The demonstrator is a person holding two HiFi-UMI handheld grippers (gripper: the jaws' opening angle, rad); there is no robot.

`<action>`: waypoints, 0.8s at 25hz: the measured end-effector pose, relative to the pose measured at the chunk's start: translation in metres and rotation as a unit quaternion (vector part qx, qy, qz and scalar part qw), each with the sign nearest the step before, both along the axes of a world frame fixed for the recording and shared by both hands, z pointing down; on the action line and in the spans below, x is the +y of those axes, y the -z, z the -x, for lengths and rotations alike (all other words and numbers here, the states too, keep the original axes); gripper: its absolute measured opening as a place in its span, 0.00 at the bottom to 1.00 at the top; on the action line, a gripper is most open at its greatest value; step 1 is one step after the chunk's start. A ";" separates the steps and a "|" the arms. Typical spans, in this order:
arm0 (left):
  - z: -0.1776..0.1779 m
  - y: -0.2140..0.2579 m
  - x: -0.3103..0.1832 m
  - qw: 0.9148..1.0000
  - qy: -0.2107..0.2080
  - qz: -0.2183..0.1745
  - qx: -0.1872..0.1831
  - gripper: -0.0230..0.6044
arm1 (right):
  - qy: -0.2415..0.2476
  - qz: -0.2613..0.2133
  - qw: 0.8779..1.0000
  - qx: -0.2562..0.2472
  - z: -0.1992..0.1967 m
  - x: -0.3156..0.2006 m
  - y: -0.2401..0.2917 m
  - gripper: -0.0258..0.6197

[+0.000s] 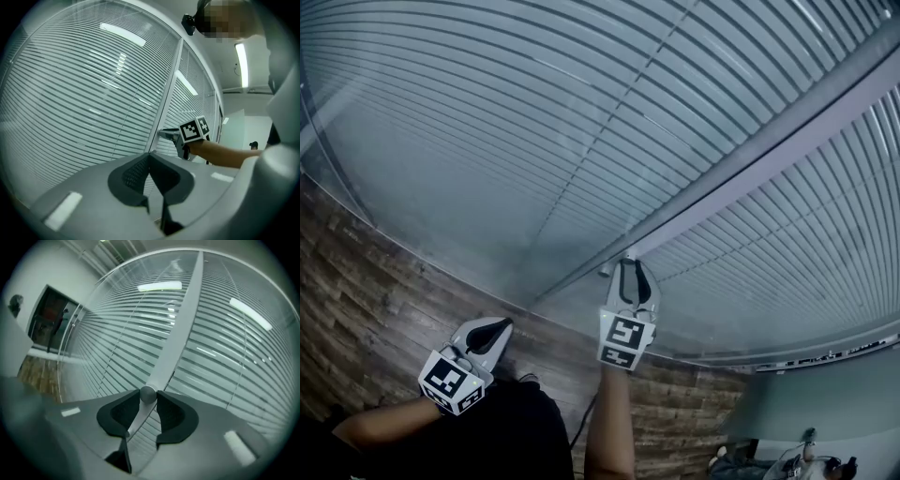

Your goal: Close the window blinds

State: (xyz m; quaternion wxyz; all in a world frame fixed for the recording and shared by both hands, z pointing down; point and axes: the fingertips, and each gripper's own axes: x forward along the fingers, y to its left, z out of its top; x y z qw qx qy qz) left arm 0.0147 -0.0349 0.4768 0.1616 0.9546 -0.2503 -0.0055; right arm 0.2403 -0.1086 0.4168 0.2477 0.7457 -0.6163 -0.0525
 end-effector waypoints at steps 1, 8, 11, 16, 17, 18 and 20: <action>0.000 -0.001 0.000 1.000 -0.001 -0.001 0.000 0.04 | 0.001 0.009 1.000 0.026 0.001 -0.001 -0.001 0.22; 0.000 0.000 0.000 1.000 -0.008 -0.009 0.000 0.04 | 0.004 0.036 0.996 0.082 0.004 -0.003 -0.004 0.23; -0.002 0.001 -0.002 1.000 0.002 -0.009 -0.008 0.04 | 0.005 -0.022 0.998 -0.064 -0.002 0.001 0.005 0.25; 0.003 -0.001 -0.005 1.000 0.013 -0.002 -0.007 0.04 | -0.007 -0.098 0.959 -0.266 -0.011 0.005 0.004 0.34; 0.004 -0.003 -0.006 1.000 0.014 -0.002 -0.006 0.04 | -0.008 -0.097 0.960 -0.263 -0.011 0.004 0.001 0.32; 0.005 -0.005 -0.006 1.000 0.015 -0.002 -0.006 0.04 | -0.009 -0.097 0.960 -0.262 -0.010 0.002 -0.001 0.31; 0.007 -0.009 -0.007 1.000 0.020 -0.003 -0.011 0.04 | -0.016 -0.092 0.966 -0.242 -0.010 0.000 -0.005 0.27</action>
